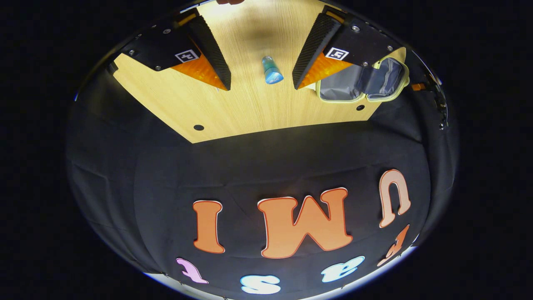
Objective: First open the suitcase, pack the skin care products into it, and then close the suitcase.
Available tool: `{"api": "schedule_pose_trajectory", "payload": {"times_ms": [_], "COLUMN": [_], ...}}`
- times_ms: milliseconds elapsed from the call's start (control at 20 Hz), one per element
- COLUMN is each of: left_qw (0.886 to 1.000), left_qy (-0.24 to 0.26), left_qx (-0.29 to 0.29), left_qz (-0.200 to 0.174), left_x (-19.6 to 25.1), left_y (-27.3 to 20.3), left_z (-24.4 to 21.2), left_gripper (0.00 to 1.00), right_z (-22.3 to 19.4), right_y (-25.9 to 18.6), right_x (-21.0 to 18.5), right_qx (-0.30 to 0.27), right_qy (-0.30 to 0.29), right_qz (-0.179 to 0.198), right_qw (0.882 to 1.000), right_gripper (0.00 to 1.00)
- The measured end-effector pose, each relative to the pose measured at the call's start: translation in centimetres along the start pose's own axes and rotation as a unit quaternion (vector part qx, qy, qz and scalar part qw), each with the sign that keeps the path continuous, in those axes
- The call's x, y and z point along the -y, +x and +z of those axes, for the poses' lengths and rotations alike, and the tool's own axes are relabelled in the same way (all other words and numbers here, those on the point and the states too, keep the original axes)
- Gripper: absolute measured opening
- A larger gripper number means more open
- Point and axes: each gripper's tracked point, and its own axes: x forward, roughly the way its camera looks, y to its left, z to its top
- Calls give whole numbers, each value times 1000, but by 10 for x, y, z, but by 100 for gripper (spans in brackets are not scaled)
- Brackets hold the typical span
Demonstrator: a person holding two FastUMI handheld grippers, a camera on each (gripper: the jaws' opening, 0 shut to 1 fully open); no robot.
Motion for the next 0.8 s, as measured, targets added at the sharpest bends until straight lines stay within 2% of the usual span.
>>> {"api": "schedule_pose_trajectory", "payload": {"times_ms": [150, 250, 400, 550, 800], "left_qw": [997, 994, 990, 986, 977], "left_qy": [44, 62, 58, 41, 60], "left_qx": [63, 88, 118, 132, 137], "left_qz": [-7, -17, -46, -94, -153], "left_x": [41, 83, 166, 262, 394], "left_y": [-41, -65, -106, -147, -183], "left_z": [50, 69, 82, 97, 93], "left_gripper": [97, 97, 96, 96, 95], "right_z": [-2, -7, -13, -15, -23], "right_y": [9, 15, 26, 35, 47], "right_x": [10, 19, 41, 57, 86], "right_qx": [0, -6, -14, -19, -35], "right_qy": [1, -6, -24, -24, -32], "right_qz": [9, 17, 21, 32, 52], "right_qw": [1000, 1000, 999, 999, 997], "right_gripper": [94, 94, 95, 95, 94]}}
